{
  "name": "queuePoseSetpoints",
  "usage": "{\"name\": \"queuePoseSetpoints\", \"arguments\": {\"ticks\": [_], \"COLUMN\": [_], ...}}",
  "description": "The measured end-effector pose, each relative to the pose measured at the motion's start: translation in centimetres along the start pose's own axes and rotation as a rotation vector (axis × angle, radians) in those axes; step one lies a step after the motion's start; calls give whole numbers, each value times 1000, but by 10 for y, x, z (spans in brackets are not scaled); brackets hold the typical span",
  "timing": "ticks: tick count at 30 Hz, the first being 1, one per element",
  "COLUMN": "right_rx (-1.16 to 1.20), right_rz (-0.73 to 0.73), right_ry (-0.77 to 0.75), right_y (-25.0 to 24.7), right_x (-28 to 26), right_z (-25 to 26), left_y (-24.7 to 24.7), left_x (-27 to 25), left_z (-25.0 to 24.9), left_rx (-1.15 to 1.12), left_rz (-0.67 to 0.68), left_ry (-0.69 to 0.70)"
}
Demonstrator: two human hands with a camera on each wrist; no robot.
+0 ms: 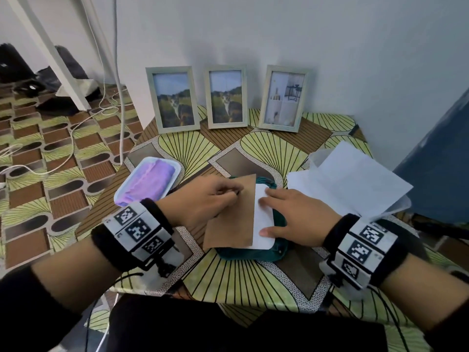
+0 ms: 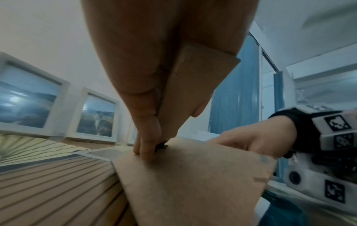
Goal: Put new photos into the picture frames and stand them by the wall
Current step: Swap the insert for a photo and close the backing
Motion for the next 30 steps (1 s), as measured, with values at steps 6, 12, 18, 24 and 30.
{"name": "queuePoseSetpoints", "arguments": {"ticks": [6, 12, 18, 24, 30], "right_rx": [53, 128, 260, 274, 114], "right_rz": [33, 51, 22, -37, 55], "right_ry": [-33, -47, -62, -45, -46], "right_y": [1, 2, 0, -2, 11], "right_x": [1, 1, -2, -16, -26], "right_z": [-3, -10, -12, -15, -8], "left_y": [16, 11, -14, -3, 25], "left_x": [33, 37, 1, -59, -65], "left_z": [-20, -16, 24, 55, 40], "left_rx": [235, 181, -25, 173, 353], "left_rz": [137, 110, -55, 17, 153], "left_ry": [-26, -29, -16, -19, 25]}}
Point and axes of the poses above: each hand's wrist, its own x-axis towards the middle knuckle, its own y-axis out of the palm, z = x × y, the point moved 6 cm from there along x, towards the middle knuckle, and after that the axes turned 6 degrees about y, right-handed, at the moved point
